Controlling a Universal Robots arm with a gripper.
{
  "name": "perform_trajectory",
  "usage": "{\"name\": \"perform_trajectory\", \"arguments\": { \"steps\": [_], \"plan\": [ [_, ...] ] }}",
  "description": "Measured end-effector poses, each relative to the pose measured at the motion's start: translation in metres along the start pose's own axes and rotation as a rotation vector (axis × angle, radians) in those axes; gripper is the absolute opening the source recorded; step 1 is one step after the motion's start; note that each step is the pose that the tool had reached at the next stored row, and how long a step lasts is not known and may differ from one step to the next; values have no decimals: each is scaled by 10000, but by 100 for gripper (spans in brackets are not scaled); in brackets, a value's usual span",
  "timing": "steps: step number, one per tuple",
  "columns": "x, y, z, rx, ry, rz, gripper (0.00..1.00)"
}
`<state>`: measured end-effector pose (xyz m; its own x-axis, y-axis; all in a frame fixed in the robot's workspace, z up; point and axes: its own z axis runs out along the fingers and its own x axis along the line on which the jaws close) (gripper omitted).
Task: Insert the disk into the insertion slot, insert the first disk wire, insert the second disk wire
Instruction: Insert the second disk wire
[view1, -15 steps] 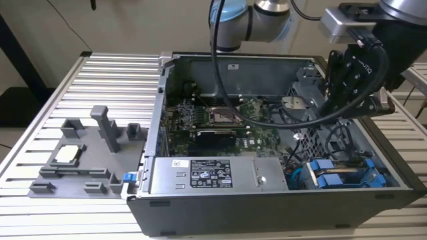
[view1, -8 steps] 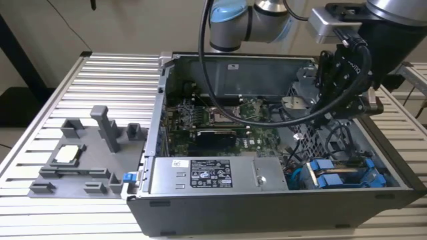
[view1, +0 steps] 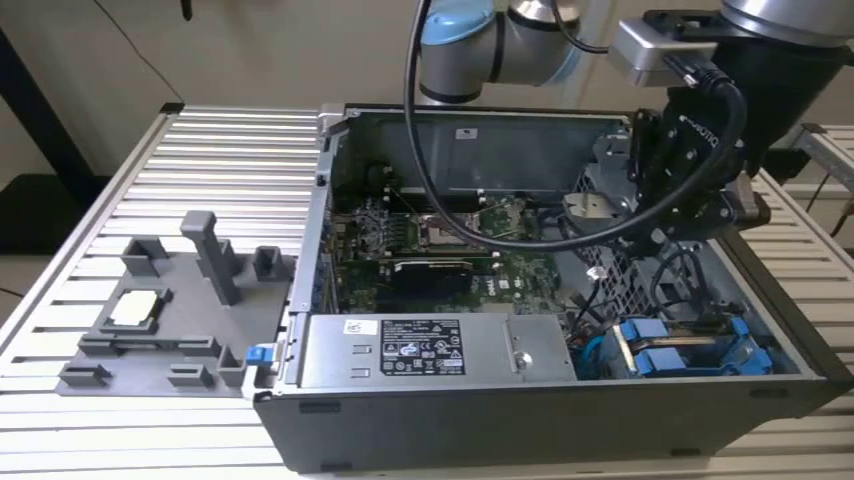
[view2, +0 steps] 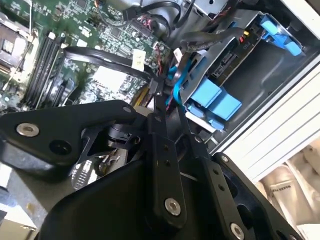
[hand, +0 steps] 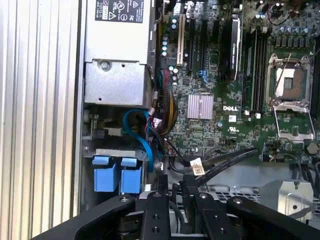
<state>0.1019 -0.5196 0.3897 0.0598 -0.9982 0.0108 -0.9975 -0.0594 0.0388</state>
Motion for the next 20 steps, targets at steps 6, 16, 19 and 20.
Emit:
{"name": "perform_trajectory", "arguments": {
  "steps": [6,16,19,20],
  "plan": [
    [-43,3,32,3,387,-457,27],
    [-196,114,81,671,636,-467,27],
    [-218,162,105,840,681,-436,27],
    [-227,175,111,911,689,-427,27]
  ]
}}
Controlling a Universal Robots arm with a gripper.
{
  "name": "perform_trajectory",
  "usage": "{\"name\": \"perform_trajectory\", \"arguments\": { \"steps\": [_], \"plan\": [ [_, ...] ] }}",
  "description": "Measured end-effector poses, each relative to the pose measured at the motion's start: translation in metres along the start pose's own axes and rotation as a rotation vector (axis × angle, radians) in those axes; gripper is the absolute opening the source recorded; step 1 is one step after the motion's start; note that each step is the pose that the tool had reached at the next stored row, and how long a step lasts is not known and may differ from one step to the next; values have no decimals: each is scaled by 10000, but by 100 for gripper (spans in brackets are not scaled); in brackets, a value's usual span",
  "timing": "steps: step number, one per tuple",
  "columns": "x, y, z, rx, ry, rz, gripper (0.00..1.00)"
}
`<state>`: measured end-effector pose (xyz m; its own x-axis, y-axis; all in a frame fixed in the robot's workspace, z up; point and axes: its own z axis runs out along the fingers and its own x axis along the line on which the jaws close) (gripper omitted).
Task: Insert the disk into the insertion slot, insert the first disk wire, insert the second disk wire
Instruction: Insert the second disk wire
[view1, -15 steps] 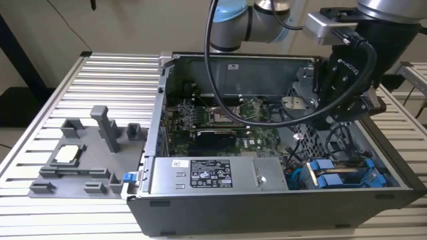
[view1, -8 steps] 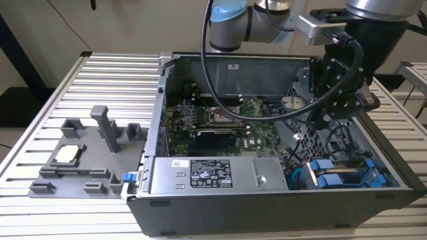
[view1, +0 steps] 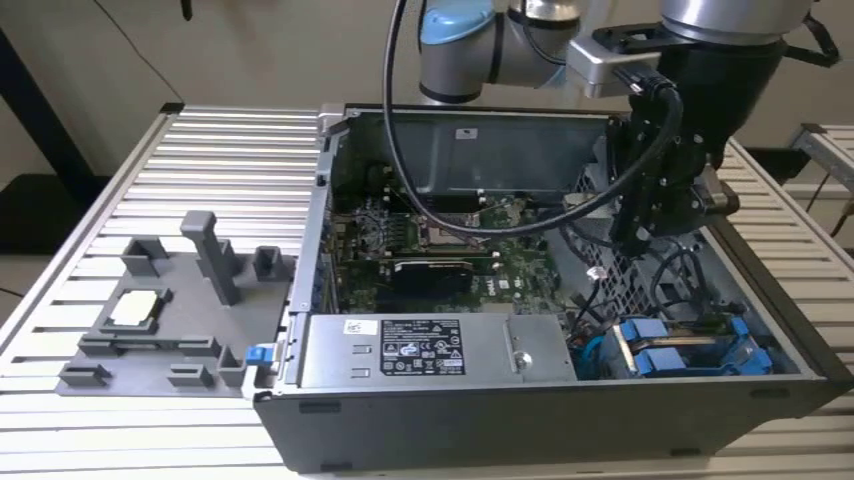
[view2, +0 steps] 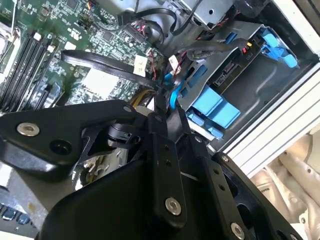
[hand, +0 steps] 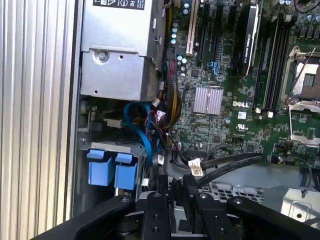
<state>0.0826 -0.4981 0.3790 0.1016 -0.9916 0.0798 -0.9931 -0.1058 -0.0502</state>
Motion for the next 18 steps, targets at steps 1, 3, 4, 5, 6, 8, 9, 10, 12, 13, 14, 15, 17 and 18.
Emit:
{"name": "perform_trajectory", "arguments": {
  "steps": [1,3,4,5,6,8,9,10,12,13,14,15,17,18],
  "plan": [
    [-9,12,4,70,9,12,27],
    [-24,36,15,209,32,44,27],
    [-30,48,20,272,43,61,27],
    [-38,59,25,344,55,78,27],
    [-46,68,28,421,69,89,27],
    [-62,81,34,617,112,104,27],
    [-66,88,39,718,137,111,27],
    [-70,98,45,801,161,116,27],
    [-77,124,65,898,196,122,27],
    [-79,134,70,913,217,121,27],
    [-81,142,73,919,240,119,27],
    [-82,150,77,926,259,118,27],
    [-84,158,86,950,293,117,27],
    [-84,160,90,968,303,116,27]
  ]
}}
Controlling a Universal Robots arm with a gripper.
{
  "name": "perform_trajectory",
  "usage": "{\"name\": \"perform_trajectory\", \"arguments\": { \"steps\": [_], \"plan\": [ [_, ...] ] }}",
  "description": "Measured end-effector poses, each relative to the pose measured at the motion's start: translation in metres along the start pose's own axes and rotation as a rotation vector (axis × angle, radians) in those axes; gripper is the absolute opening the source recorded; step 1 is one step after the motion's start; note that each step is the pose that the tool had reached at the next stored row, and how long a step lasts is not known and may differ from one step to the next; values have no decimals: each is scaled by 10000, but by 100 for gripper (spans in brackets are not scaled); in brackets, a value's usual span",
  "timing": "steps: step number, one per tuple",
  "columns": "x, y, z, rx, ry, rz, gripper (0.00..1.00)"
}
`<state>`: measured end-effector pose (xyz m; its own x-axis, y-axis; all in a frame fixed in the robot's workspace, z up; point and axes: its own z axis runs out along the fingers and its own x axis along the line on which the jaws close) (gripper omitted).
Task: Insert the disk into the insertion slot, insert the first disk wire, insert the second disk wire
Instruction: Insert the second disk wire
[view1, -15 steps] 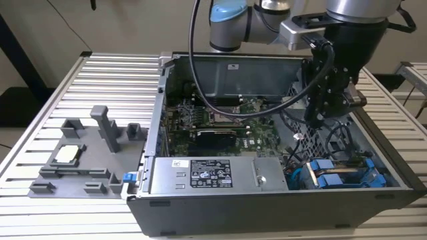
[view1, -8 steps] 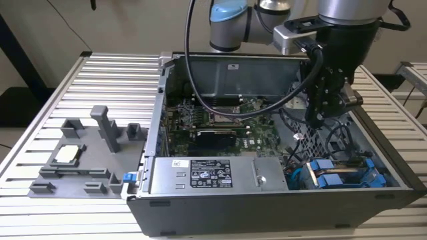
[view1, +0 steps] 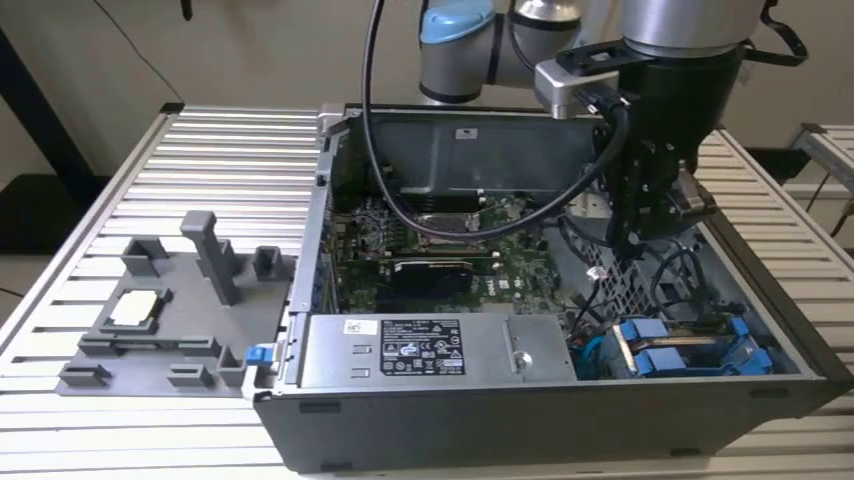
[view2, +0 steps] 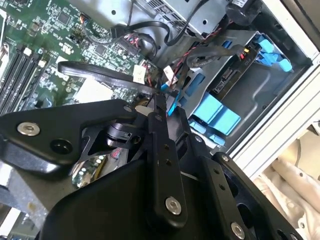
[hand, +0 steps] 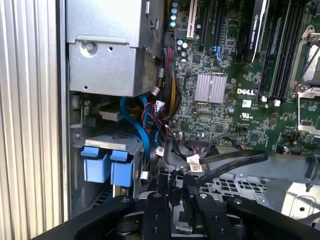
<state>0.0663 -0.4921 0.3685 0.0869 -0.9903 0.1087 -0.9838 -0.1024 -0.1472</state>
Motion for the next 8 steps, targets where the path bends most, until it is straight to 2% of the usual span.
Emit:
{"name": "perform_trajectory", "arguments": {
  "steps": [8],
  "plan": [
    [-3,10,24,43,6,-7,27]
  ]
}}
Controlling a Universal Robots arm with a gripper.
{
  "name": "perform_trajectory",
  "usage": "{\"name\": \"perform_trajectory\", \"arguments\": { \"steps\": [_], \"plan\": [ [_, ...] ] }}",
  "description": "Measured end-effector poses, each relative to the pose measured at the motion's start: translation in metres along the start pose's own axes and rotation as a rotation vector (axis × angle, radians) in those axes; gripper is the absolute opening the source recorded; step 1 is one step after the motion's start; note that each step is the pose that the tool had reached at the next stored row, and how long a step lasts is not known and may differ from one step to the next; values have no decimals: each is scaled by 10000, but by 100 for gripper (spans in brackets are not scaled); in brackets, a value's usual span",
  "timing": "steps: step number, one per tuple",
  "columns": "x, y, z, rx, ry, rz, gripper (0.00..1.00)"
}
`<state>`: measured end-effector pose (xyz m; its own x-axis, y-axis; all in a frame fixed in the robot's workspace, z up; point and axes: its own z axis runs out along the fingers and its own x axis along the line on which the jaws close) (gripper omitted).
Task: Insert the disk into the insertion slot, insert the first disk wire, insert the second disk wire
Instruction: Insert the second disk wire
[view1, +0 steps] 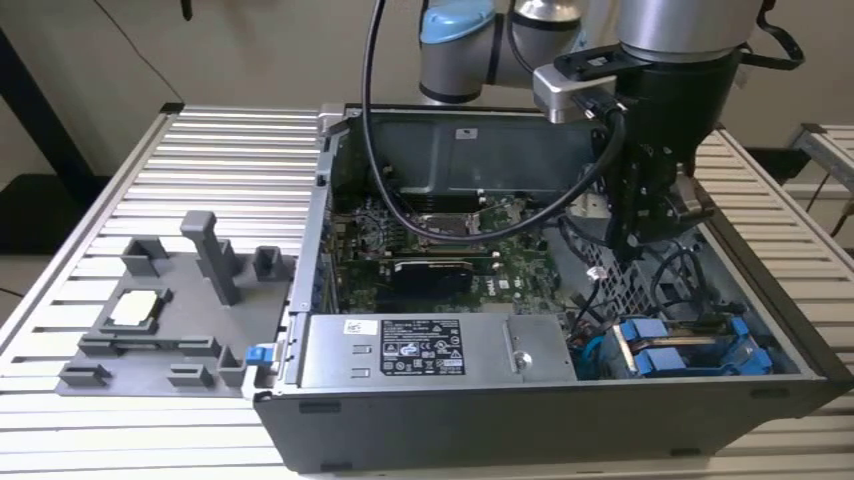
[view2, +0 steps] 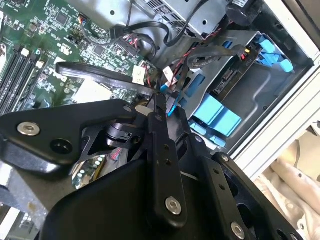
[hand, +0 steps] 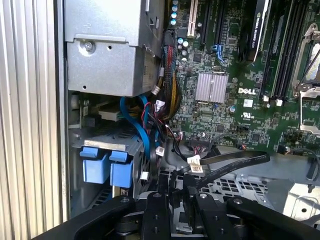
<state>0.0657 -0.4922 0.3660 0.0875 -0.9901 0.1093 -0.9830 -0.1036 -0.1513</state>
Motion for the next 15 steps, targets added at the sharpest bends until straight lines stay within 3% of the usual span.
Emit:
{"name": "perform_trajectory", "arguments": {
  "steps": [15],
  "plan": [
    [1,-10,2,3,-5,-28,24]
  ]
}}
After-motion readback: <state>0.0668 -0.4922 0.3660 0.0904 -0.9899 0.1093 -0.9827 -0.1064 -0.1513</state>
